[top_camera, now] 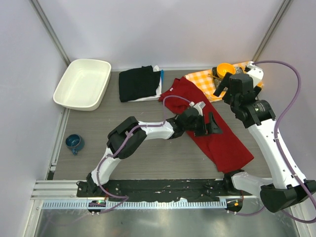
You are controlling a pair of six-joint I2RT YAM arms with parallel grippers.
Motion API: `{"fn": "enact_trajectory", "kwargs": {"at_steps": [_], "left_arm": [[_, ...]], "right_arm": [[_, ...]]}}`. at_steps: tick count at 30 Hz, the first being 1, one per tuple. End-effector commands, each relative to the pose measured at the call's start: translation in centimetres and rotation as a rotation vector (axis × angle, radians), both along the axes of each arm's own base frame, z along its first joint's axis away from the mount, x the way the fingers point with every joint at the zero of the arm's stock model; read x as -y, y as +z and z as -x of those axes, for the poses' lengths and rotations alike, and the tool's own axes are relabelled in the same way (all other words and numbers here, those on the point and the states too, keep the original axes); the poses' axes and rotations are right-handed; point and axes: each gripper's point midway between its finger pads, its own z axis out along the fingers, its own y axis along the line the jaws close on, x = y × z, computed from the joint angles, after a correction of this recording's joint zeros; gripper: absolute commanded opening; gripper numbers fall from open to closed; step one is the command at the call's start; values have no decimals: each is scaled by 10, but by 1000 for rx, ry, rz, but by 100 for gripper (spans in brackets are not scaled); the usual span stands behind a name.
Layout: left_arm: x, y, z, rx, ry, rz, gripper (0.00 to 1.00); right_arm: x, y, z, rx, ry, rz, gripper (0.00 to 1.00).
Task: Fold and stack the t-shirts
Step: Fold the tshirt
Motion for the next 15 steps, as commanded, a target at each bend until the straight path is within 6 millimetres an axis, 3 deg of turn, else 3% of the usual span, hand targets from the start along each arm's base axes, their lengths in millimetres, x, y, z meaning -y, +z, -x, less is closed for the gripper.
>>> {"fn": "enact_trajectory", "kwargs": {"at_steps": [1, 3, 10, 15], "left_arm": [[20, 22, 1, 18, -28, 110, 100], [23, 9, 3, 1, -34, 96, 100], [45, 2, 30, -18, -104, 108, 100], [41, -20, 48, -38, -109, 41, 100]], "right_arm": [[-1, 4, 5, 24, 17, -9, 99], [-3, 4, 5, 32, 26, -17, 99], [-3, -12, 8, -2, 33, -12, 99], [-2, -10, 10, 5, 32, -12, 99]]}}
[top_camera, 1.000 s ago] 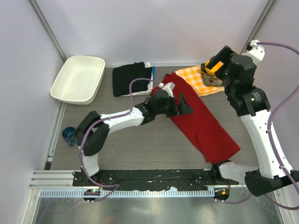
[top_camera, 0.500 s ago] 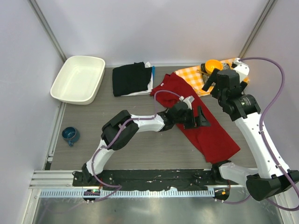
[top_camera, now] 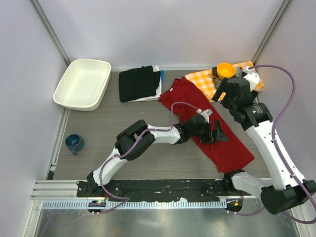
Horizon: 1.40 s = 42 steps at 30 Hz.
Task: Fold and stack the t-shirts
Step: Fold the tshirt
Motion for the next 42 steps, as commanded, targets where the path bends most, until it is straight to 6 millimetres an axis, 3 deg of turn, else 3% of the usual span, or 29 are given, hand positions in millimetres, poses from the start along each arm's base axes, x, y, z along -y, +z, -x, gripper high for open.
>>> {"fn": "enact_trajectory", "kwargs": {"at_steps": [1, 3, 6, 7, 9, 10, 11, 13, 14, 16, 17, 19, 20, 23, 24, 27, 28, 30, 33, 35, 39, 42], "left_arm": [[0, 1, 24, 4, -41, -2, 100], [-12, -14, 31, -4, -29, -68, 100], [-44, -35, 46, -16, -5, -157, 100], [-65, -48, 51, -26, 16, -205, 100], [-86, -57, 56, -32, 39, -248, 100], [-108, -77, 63, -43, 54, -306, 100], [-115, -67, 65, -36, 64, -296, 100], [-142, -79, 73, -39, 80, -346, 100], [-147, -69, 75, -29, 82, -332, 100], [-167, -74, 84, -31, 65, -365, 100], [-172, -65, 84, -26, 62, -359, 100], [-190, -67, 91, -15, 46, -380, 100], [-198, -65, 90, -16, 52, -390, 100], [-221, -49, 92, 12, 61, -401, 100], [-225, -35, 92, 43, 59, -383, 100], [-244, -25, 90, 56, 71, -412, 100], [-247, -11, 88, 78, 75, -389, 100], [-258, -3, 84, 82, 90, -399, 100], [-260, 26, 78, 112, 94, -358, 100], [-256, 55, 74, 152, 92, -312, 100], [-253, 100, 65, 223, 131, -241, 100], [-264, 117, 54, 257, 197, -241, 100]], "right_arm": [[1, 18, 3, 68, 4, -13, 99], [1, 20, 4, 71, 9, -17, 99], [1, 23, 7, 75, 8, -17, 100], [1, 23, 7, 76, 9, -21, 99], [0, 24, 7, 77, 14, -28, 99], [-2, 21, 7, 70, 18, -34, 99], [-3, 20, 7, 65, 23, -36, 99], [-5, 13, 4, 48, 27, -38, 99], [-6, 7, 3, 37, 28, -38, 99], [-9, 1, -1, 33, 33, -46, 99], [-11, -12, -3, 6, 39, -46, 99], [-17, -21, -10, -4, 51, -55, 100], [-21, -36, -14, -40, 62, -60, 100], [-32, -56, -25, -72, 89, -82, 100], [-36, -68, -30, -101, 100, -82, 100], [-45, -87, -45, -134, 114, -92, 100], [-48, -89, -50, -129, 120, -101, 100], [-57, -97, -57, -141, 138, -122, 100], [-84, -108, -77, -135, 214, -169, 100], [-117, -112, -94, -116, 312, -223, 100], [-153, -126, -123, -131, 405, -261, 100], [-176, -136, -140, -129, 466, -330, 100]]}}
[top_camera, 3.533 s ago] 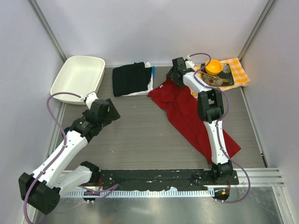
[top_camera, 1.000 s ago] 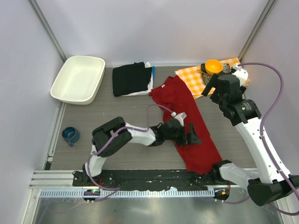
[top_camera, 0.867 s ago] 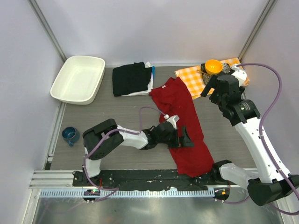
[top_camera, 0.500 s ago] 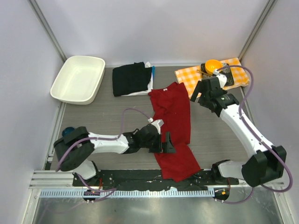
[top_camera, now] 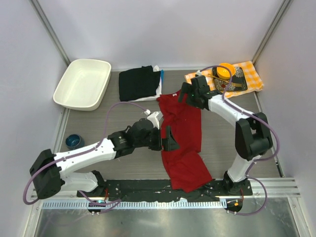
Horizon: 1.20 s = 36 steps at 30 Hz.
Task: Fold and stack the t-shirts
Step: Fold the tshirt
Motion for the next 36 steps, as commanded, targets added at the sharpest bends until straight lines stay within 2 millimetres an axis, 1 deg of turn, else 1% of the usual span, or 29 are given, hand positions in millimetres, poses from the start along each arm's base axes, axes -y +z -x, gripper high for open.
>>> {"fn": "enact_trajectory", "kwargs": {"at_steps": [1, 3, 4, 5, 6, 7, 8, 9, 11, 12, 13, 14, 15, 16, 18, 19, 20, 23, 25, 26, 28, 29, 30, 31, 32, 33, 34, 35, 36], "left_arm": [[-16, 41, -18, 94, 68, 26, 100], [-26, 46, -21, 103, 94, 37, 100], [-33, 44, -26, 100, 119, 33, 100], [-39, 39, -26, 90, 129, 26, 100], [-45, 43, -27, 92, 143, 40, 100], [-51, 43, -31, 92, 162, 42, 100], [-56, 39, -30, 84, 170, 34, 100], [-60, 40, -30, 87, 177, 41, 100], [-69, 35, -34, 78, 199, 32, 100], [-70, 35, -33, 76, 200, 37, 100], [-74, 35, -35, 77, 210, 38, 100], [-75, 31, -35, 70, 212, 32, 100], [-76, 30, -36, 69, 212, 29, 100], [-79, 29, -37, 67, 219, 25, 100], [-81, 27, -39, 68, 222, 19, 100], [-83, 25, -41, 62, 230, 14, 100], [-84, 24, -42, 62, 231, 11, 100], [-86, 22, -46, 54, 231, 11, 100], [-87, 22, -50, 52, 238, 15, 100], [-86, 20, -50, 43, 231, 15, 100], [-86, 20, -53, 43, 237, 17, 100], [-86, 19, -53, 39, 237, 17, 100], [-87, 17, -56, 37, 242, 15, 100], [-88, 16, -57, 35, 243, 13, 100], [-88, 17, -58, 31, 243, 14, 100], [-90, 14, -60, 26, 253, 7, 100], [-92, 14, -62, 26, 258, 1, 100], [-93, 15, -63, 26, 262, -1, 100], [-96, 14, -64, 24, 271, -7, 100]], "right_arm": [[-48, 32, -44, 142, 102, -179, 100], [-56, 25, -53, 136, 112, -199, 100], [-59, 26, -59, 147, 118, -207, 100], [-64, 30, -64, 158, 127, -222, 100], [-67, 19, -67, 137, 133, -224, 100], [-70, 17, -71, 134, 135, -235, 100], [-75, 18, -76, 140, 143, -248, 100], [-80, 7, -77, 119, 153, -270, 100], [-91, 7, -87, 131, 172, -310, 100], [-97, 4, -87, 116, 182, -338, 99], [-100, -11, -91, 95, 181, -342, 100], [-104, -11, -95, 97, 182, -350, 100], [-108, -17, -96, 86, 187, -355, 99], [-110, -29, -97, 65, 182, -356, 99], [-112, -37, -100, 54, 182, -360, 99], [-113, -47, -100, 37, 179, -359, 99], [-113, -49, -102, 37, 177, -358, 99], [-114, -67, -107, 8, 169, -346, 100], [-111, -79, -107, -19, 151, -323, 99], [-107, -89, -112, -25, 125, -297, 100], [-101, -100, -115, -43, 91, -260, 99], [-96, -109, -124, -40, 58, -229, 99], [-92, -117, -124, -62, 37, -207, 99], [-93, -112, -136, -42, 24, -200, 99], [-90, -113, -142, -41, -2, -190, 99], [-86, -134, -140, -88, -23, -163, 99], [-89, -120, -155, -56, -31, -176, 99], [-83, -122, -162, -50, -62, -156, 99], [-76, -135, -164, -70, -103, -136, 99]]}}
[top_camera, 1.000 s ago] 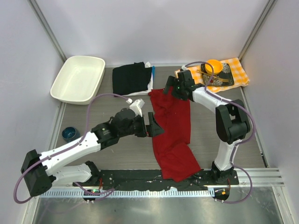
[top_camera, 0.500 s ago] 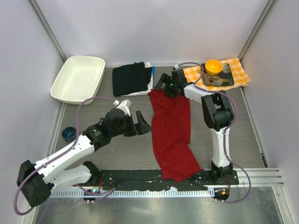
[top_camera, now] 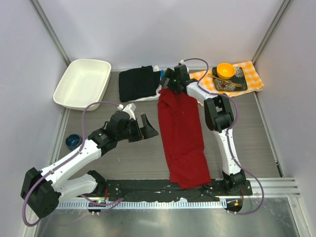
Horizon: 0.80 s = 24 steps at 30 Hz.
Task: Fold and stack the t-shirts
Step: Fold the tshirt
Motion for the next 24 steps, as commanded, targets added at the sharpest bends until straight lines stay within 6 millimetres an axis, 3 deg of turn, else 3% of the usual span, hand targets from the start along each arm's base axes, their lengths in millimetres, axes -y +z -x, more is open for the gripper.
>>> {"fn": "enact_trajectory", "kwargs": {"at_steps": [1, 9, 13, 15, 16, 17, 18, 19, 20, 21, 23, 24], "left_arm": [[-3, 7, -7, 26, -4, 7, 100], [-5, 3, -18, 19, 11, -17, 100], [0, 1, -24, 17, 8, -21, 100], [4, -1, -28, 18, 2, -13, 100], [7, -1, -29, 19, -4, -8, 100], [10, -2, -30, 16, -13, -3, 100], [12, -2, -31, 18, -18, 3, 100], [14, 0, -32, 21, -24, 8, 100], [15, 0, -32, 21, -33, 14, 100], [18, -1, -32, 13, -45, 17, 100], [19, -3, -32, 11, -48, 20, 100], [21, -1, -31, 11, -56, 33, 100]], "right_arm": [[38, -58, -15, -124, -175, 139, 99], [73, -60, -62, -103, -314, 94, 99], [90, -47, -76, -51, -346, 87, 99], [90, -3, -85, 43, -334, 74, 100], [93, 0, -78, 49, -326, 87, 100], [95, 18, -76, 97, -309, 98, 100], [94, 92, -80, 249, -313, 49, 100], [99, 94, -69, 252, -309, 66, 100], [101, 117, -66, 303, -289, 83, 100], [104, 169, -56, 377, -287, 65, 100], [108, 207, -40, 411, -274, 81, 100], [110, 230, -23, 412, -248, 111, 100]]}}
